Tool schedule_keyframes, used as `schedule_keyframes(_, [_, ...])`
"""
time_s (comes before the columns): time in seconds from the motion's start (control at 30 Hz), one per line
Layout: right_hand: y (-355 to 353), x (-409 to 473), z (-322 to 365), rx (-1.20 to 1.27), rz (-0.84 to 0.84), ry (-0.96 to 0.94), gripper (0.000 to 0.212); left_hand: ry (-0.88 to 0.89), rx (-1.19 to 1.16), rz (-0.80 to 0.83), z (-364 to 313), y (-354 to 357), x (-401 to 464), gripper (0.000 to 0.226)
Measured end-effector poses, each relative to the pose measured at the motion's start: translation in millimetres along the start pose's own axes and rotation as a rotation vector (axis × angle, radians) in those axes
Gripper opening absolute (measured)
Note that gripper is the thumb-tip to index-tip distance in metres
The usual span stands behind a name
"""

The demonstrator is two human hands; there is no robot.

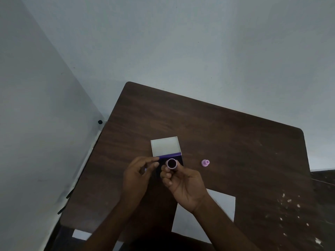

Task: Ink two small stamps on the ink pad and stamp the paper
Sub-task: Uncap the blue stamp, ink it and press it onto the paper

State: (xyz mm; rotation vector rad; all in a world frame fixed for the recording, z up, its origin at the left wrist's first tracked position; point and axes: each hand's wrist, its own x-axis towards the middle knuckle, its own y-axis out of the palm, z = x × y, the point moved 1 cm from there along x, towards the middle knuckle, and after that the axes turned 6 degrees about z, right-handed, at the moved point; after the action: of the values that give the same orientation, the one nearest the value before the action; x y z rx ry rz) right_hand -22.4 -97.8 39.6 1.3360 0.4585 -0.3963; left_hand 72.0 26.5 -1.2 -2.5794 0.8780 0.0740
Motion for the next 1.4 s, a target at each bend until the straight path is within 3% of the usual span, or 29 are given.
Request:
schedule_keyframes(0.2, [-3,2,0,0.046,-0.022,-0.018,0.028,0.121,0.116,0.050,-24,10,-7,0.048])
schedule_keyframes(0.43, [-21,3,6,-0.073,-0.028,-0.036,0.028,0.040,0.132,0.034,-22,18,-8,0.050])
schedule_keyframes(0.53, [-31,4,16,-0.279,-0.126,-0.063,0.030,-0.004,0.154,0.072,-15,19,-4,0.042])
schedule_keyframes(0.63, [-41,9,28,-0.620,-0.416,-0.141,0.041,-0.091,0.315,0.142,8,18,4,0.042])
schedule_keyframes(0.73, [-50,19,34,-1.015,-0.681,-0.222,0.034,-0.109,0.517,0.223,28,21,9,0.058])
schedule_keyframes(0.8, [-57,28,37,-1.264,-0.758,-0.271,0.028,-0.073,0.629,0.251,29,25,12,0.075])
schedule_keyframes(0.9, [-64,42,38,-1.566,-0.744,-0.326,0.021,0.030,0.742,0.263,25,34,19,0.088])
schedule_keyframes(1.07, [-64,58,36,-1.829,-0.708,-0.248,0.018,0.043,0.768,0.311,25,51,32,0.090])
schedule_keyframes(1.2, [-63,65,36,-1.876,-0.731,-0.235,0.024,0.056,0.767,0.299,26,55,33,0.080])
schedule_keyframes(1.4, [-62,76,40,-1.903,-0.747,-0.035,0.030,0.071,0.800,0.262,29,56,33,0.072])
